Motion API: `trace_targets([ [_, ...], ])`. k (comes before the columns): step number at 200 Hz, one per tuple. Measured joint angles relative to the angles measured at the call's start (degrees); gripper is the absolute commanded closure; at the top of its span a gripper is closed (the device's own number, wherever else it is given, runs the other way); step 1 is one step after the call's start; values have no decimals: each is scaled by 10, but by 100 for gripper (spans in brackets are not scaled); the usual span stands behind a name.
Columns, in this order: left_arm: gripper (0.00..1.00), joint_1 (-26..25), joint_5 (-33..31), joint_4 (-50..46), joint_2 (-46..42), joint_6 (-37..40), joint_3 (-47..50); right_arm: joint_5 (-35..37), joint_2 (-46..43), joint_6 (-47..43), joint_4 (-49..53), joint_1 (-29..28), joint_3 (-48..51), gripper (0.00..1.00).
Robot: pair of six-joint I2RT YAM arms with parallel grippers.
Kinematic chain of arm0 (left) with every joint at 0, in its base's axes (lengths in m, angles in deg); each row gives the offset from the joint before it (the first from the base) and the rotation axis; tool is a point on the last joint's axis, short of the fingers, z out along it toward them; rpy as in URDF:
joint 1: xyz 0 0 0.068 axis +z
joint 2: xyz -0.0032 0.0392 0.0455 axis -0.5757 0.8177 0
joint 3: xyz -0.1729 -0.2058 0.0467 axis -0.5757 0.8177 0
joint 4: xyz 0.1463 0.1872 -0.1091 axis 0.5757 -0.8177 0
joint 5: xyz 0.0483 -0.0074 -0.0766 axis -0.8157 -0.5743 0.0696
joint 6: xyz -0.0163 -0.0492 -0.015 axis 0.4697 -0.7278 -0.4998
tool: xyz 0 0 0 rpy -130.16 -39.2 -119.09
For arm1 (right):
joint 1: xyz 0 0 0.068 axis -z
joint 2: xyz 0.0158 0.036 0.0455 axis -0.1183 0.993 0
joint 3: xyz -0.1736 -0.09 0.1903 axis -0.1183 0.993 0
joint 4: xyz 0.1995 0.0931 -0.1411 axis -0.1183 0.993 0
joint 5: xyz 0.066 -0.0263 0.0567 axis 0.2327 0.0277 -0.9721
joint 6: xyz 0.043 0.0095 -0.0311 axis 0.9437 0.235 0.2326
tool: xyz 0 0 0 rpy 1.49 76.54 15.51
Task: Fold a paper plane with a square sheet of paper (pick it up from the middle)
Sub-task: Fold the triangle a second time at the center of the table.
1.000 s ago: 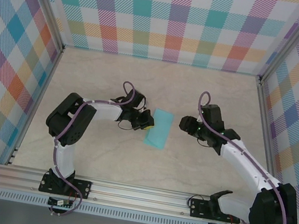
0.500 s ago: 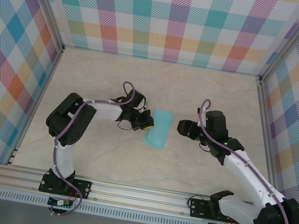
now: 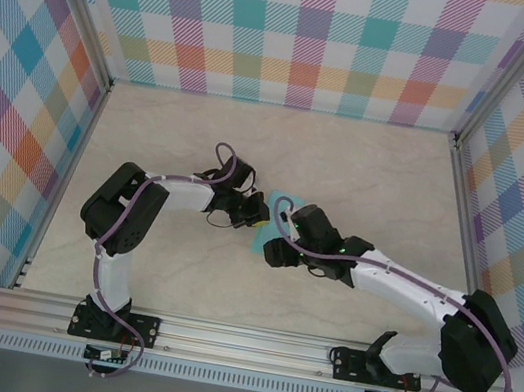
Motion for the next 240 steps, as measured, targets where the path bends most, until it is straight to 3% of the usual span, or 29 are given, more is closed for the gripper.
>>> trace_targets([
  [55, 94, 0, 7, 0, 0, 0, 0, 73, 116, -17, -2, -52, -79, 30],
  [86, 94, 0, 9, 0, 0, 0, 0, 116, 162, -17, 1, -65, -107, 34],
  [240, 93, 0, 10, 0, 0, 0, 0, 192, 198, -3, 24, -83, -126, 80],
])
